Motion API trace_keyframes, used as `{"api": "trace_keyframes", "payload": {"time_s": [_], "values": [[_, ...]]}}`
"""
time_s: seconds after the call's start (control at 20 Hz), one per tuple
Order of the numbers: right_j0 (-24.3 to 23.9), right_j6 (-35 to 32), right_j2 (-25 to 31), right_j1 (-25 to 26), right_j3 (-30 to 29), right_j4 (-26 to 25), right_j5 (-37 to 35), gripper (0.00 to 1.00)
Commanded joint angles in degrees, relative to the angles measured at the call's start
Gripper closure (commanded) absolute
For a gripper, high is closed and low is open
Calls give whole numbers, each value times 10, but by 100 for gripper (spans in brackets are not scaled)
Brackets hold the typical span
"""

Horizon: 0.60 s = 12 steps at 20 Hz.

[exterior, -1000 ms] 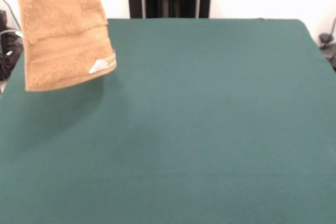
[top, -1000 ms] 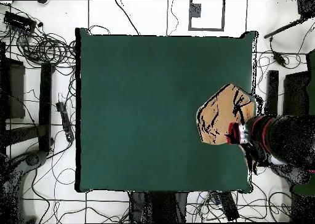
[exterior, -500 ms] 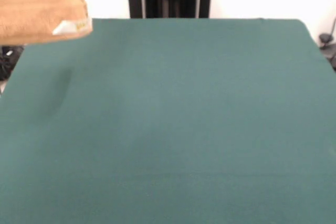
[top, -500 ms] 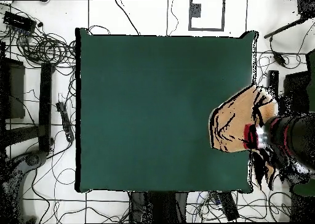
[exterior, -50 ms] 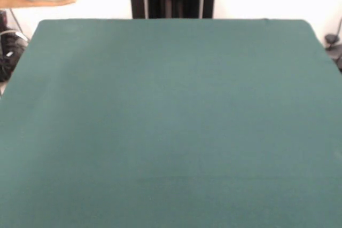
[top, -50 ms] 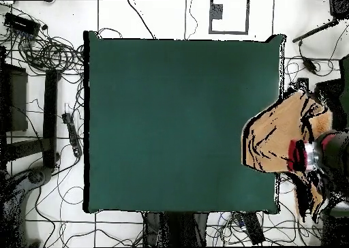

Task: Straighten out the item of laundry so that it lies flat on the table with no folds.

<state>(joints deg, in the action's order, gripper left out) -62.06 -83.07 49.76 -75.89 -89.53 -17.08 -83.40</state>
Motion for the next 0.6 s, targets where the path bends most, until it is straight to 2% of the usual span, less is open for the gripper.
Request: {"api": "trace_keyframes", "payload": {"time_s": [0.05,0.2,0.25,0.4,0.6], "values": [[54,136,-1,-116,-88,19,40,100],[90,83,-38,-176,-166,29,119,100],[102,61,-47,-181,-185,28,141,100],[149,-28,-77,-179,-258,20,226,100],[183,-75,-108,-150,-292,11,289,100]]}}
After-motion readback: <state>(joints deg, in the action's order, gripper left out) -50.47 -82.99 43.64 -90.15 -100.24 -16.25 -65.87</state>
